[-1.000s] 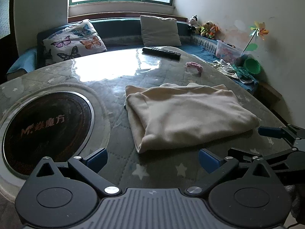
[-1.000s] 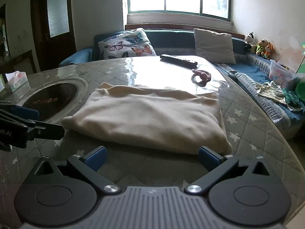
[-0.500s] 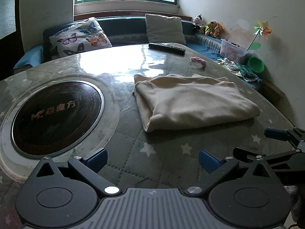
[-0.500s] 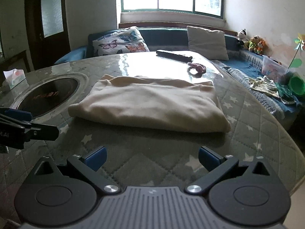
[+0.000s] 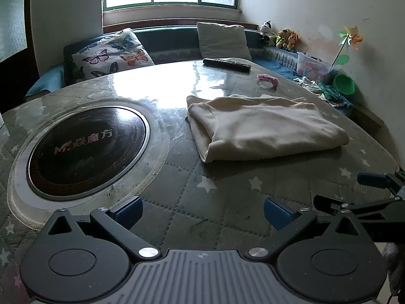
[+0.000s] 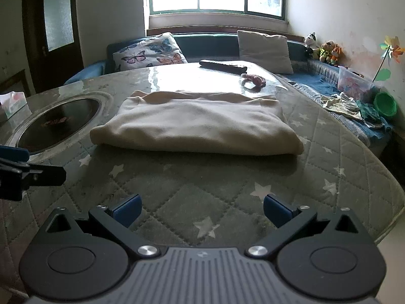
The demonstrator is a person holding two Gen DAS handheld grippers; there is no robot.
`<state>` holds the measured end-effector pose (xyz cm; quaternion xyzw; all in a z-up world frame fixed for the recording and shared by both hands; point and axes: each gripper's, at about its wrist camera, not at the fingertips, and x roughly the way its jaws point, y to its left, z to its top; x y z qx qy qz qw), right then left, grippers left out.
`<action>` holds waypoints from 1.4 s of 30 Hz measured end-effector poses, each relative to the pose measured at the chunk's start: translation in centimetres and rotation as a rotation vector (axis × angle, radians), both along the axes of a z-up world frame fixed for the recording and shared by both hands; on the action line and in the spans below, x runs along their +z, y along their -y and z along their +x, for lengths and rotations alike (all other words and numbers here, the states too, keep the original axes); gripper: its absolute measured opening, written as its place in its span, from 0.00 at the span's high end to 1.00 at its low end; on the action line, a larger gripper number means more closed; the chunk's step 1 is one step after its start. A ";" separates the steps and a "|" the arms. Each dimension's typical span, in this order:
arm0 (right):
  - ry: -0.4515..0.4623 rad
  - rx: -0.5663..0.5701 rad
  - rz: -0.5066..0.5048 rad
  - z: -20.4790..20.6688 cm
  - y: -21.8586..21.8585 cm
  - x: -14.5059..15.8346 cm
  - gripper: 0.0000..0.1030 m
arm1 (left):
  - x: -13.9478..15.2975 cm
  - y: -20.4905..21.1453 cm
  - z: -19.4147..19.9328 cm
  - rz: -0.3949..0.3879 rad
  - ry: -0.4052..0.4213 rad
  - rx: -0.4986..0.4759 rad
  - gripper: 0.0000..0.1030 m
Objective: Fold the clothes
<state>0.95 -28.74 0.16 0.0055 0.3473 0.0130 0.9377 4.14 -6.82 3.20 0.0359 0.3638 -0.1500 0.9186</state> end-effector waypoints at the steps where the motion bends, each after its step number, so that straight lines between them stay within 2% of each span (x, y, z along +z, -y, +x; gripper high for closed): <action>1: 0.001 -0.004 0.002 0.0 0.0 0.0 0.00 | 0.0 0.0 -0.1 0.002 0.003 -0.001 0.00; 42: -0.007 -0.022 0.015 -1.1 0.0 -0.1 0.00 | -0.4 1.4 -2.0 0.020 0.009 -0.027 0.00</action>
